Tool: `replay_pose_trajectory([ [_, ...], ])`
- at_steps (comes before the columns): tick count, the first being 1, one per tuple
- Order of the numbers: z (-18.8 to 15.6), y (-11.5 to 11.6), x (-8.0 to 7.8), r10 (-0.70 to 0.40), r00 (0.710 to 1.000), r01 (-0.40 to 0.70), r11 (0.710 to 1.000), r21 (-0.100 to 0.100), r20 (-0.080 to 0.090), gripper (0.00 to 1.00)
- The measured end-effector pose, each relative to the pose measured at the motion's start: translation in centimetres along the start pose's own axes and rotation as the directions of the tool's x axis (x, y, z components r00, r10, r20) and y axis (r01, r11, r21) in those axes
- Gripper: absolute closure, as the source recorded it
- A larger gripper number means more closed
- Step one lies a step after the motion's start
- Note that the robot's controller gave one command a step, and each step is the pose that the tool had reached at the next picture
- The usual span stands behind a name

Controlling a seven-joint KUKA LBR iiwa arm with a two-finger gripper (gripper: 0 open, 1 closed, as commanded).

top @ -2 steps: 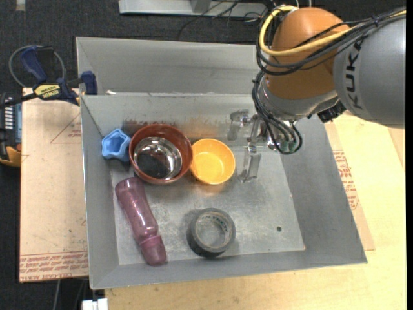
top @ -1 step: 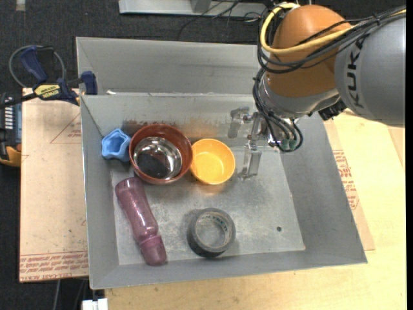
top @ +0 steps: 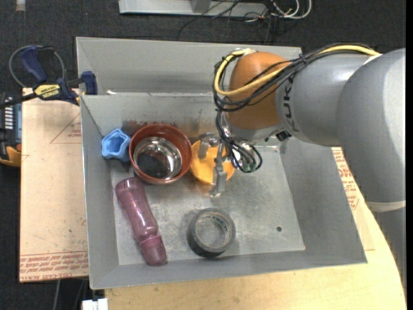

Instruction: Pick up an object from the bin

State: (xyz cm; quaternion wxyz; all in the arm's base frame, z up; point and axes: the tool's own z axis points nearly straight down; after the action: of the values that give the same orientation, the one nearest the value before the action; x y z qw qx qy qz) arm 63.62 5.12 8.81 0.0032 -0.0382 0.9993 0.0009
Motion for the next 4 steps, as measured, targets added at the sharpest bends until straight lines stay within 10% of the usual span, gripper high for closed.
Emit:
replay_pose_trajectory([
  [1,-7.3,1.4,3.4,0.109,0.994,-0.109,0.994,-0.002,0.016,0.0],
  [2,-1.4,3.2,3.3,-0.391,0.92,0.391,0.92,0.001,0.003,0.0],
  [3,1.8,0.6,2.5,0.163,0.986,-0.163,0.987,-0.002,0.014,0.0],
  [4,1.7,-0.8,0.1,-0.29,0.957,0.29,0.957,0.001,0.008,1.0],
])
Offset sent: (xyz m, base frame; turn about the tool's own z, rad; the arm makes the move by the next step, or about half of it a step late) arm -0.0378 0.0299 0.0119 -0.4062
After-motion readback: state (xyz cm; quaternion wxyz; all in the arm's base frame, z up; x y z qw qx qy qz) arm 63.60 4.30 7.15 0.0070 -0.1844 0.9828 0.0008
